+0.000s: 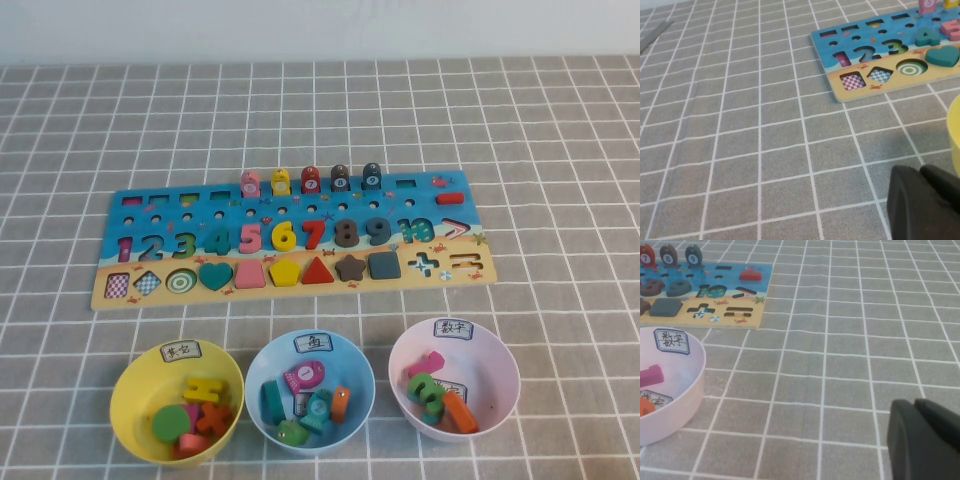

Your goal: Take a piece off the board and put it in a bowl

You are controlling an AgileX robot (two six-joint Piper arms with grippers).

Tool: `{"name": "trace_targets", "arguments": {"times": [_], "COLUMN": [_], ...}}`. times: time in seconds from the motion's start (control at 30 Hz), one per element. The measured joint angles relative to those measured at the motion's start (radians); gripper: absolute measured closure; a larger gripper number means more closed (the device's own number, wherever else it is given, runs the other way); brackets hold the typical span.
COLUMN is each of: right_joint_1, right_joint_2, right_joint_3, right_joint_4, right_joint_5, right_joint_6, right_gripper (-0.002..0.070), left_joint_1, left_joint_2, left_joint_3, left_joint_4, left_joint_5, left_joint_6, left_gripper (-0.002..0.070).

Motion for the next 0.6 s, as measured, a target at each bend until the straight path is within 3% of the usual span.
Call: {"name": "trace_targets", "arguments": {"times": [0.27, 0.6], "right_joint_1": [0.0, 0.0], "right_joint_2": [0.0, 0.0], "right_joint_3": [0.0, 0.0], "right_joint_4": [0.0, 0.0], "right_joint_5": [0.0, 0.0], "right_joint_6": [0.0, 0.0], "right_gripper": [0.0694, 0.0694], "left_joint_1": [0.0, 0.0], "left_joint_2": [0.0, 0.0], "left_joint_3": [0.0, 0.0], "left_joint_4": [0.005, -0.03], "left_joint_5": [-0.044, -0.209], "left_joint_6": [-0.038, -0.368], "left_gripper": [0.0675, 0.0675]}}
